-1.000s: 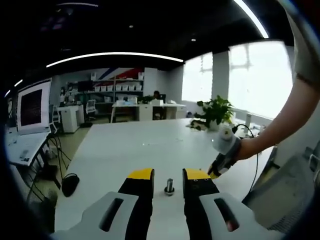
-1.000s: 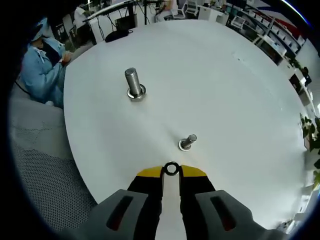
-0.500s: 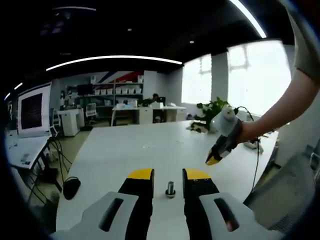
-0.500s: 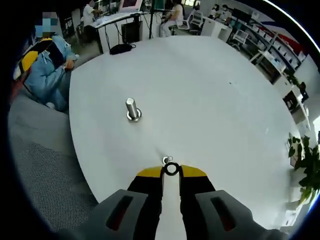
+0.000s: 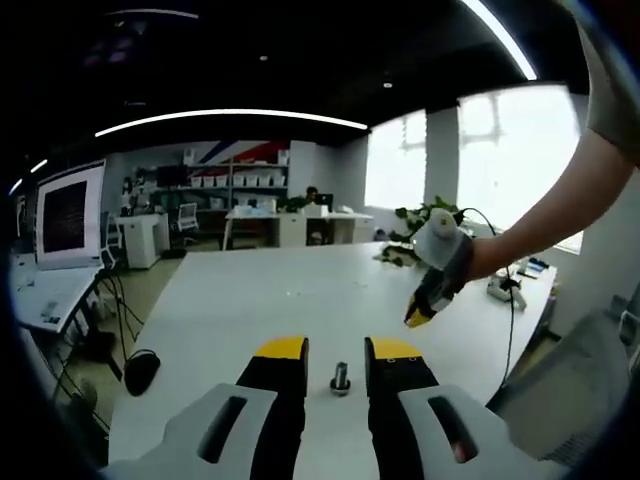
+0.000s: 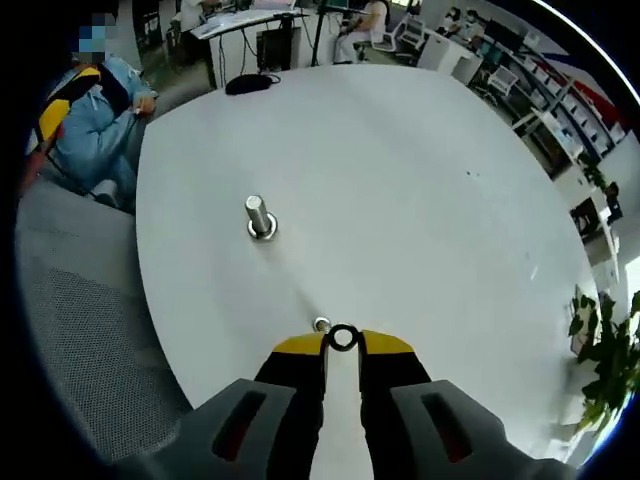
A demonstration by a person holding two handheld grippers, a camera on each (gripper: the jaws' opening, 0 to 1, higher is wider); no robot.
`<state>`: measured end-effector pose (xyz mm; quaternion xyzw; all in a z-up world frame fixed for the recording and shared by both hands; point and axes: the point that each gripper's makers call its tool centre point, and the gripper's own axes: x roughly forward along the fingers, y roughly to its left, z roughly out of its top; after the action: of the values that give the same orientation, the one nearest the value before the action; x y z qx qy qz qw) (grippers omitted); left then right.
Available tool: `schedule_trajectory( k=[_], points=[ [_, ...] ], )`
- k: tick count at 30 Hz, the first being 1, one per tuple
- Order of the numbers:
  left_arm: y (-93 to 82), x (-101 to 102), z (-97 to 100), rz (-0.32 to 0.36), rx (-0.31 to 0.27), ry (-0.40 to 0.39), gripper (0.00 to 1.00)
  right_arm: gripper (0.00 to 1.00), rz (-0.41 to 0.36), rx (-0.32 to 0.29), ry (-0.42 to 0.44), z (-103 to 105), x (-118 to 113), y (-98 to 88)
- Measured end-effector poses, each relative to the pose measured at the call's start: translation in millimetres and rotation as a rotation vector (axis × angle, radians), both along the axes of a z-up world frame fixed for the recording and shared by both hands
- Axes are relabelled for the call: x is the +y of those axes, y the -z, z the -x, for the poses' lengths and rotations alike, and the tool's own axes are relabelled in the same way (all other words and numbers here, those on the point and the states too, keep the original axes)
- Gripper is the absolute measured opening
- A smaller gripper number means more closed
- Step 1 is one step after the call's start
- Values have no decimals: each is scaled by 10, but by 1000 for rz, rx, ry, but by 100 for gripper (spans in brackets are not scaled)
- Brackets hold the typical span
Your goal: Place the washer onto the threaded stud by aligning its center hole with the stud, sliding it down to the base, and recovering from edge contact or off-axis alignment until the washer reaches the visible bottom stop.
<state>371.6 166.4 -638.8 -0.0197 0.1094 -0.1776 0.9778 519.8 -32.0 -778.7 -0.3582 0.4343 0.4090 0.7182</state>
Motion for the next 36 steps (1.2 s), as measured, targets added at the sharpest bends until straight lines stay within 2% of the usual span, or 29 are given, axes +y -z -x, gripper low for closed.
schedule_trajectory(
  k=[3, 10, 18, 36],
  points=[
    [6, -8, -1, -4, 1, 4, 20, 13, 18, 37, -15, 21, 11, 107],
    [16, -20, 3, -7, 6, 9, 20, 13, 42, 67, -34, 57, 35, 258],
    [2, -13, 3, 1, 1, 6, 20, 14, 74, 72, -46, 38, 26, 315],
    [25, -27, -2, 5, 11, 13, 20, 14, 81, 71, -56, 21, 41, 351]
  ],
)
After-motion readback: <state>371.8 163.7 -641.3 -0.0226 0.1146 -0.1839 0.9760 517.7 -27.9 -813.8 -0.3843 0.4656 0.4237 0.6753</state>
